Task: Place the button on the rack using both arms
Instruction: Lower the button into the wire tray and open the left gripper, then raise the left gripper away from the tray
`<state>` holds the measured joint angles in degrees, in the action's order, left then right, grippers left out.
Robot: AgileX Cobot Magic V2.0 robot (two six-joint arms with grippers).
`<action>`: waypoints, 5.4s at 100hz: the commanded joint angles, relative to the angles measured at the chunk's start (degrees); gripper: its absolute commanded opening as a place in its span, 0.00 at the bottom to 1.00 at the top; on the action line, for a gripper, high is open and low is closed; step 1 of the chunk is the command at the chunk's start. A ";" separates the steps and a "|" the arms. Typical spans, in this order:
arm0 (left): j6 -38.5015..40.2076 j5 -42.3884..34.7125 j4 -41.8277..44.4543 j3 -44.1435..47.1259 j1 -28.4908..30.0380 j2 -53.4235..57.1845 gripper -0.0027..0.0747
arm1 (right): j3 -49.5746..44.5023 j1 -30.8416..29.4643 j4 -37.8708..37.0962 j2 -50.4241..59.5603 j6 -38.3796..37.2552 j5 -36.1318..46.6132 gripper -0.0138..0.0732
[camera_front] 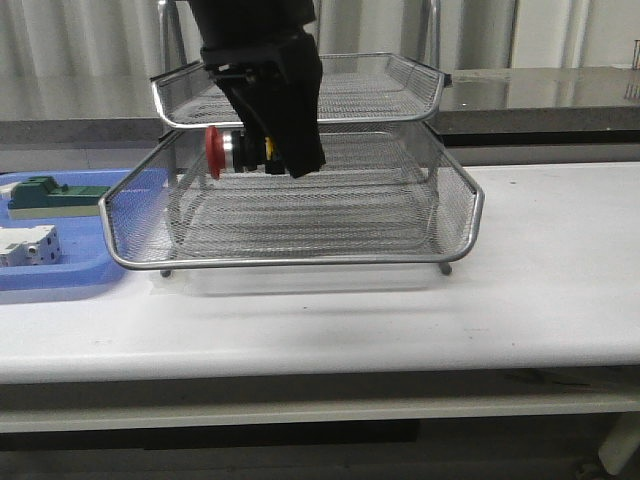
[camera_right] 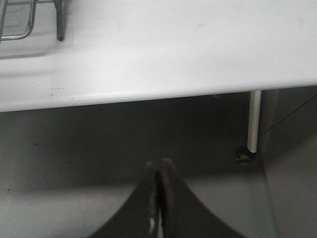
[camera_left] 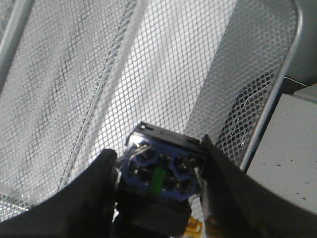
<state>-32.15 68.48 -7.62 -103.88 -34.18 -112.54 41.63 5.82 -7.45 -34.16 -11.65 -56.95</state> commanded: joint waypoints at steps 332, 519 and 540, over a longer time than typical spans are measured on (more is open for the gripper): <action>20.20 -31.53 2.71 44.98 26.21 59.28 0.68 | 1.96 -0.11 -1.16 -0.17 -0.01 3.25 0.08; 21.54 -72.07 0.79 89.26 26.21 93.75 0.04 | 1.96 -0.11 -1.16 -0.17 -0.01 3.25 0.08; 21.54 -72.07 0.79 89.26 26.21 93.75 0.04 | 1.96 -0.11 -1.16 -0.17 -0.01 3.25 0.08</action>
<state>-11.17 1.51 -6.31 -13.04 -8.15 -18.43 41.63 5.82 -7.54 -34.16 -11.65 -56.95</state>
